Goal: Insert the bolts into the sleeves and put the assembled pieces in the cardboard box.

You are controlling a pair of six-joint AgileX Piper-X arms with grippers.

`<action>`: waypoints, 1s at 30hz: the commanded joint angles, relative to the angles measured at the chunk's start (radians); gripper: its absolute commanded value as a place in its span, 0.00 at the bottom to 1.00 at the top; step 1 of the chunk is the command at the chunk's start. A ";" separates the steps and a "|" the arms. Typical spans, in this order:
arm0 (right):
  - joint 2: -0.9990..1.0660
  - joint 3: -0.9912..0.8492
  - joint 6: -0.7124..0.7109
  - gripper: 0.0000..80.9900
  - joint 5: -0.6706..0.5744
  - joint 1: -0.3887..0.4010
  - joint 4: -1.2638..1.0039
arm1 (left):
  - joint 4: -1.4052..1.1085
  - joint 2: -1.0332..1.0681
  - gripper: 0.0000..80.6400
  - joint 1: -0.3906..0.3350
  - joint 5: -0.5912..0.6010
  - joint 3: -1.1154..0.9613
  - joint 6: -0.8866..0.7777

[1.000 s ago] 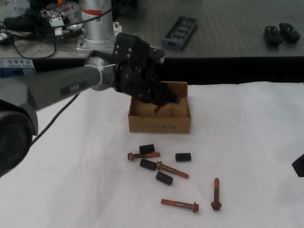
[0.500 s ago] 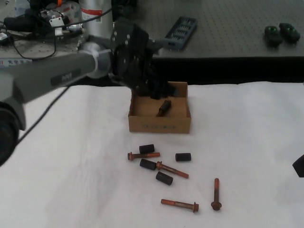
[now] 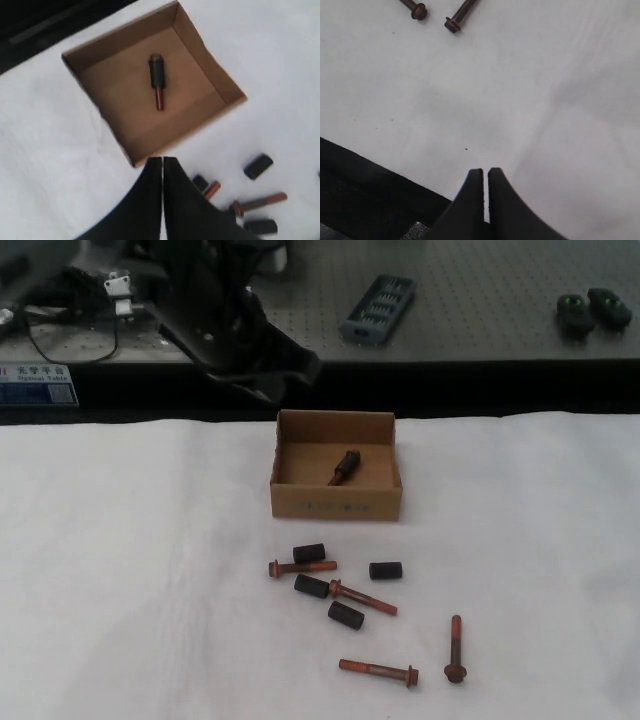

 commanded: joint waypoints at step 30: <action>-0.140 -0.008 -0.003 0.03 0.023 -0.007 0.005 | -0.287 -1.186 0.01 0.000 0.108 1.178 -0.111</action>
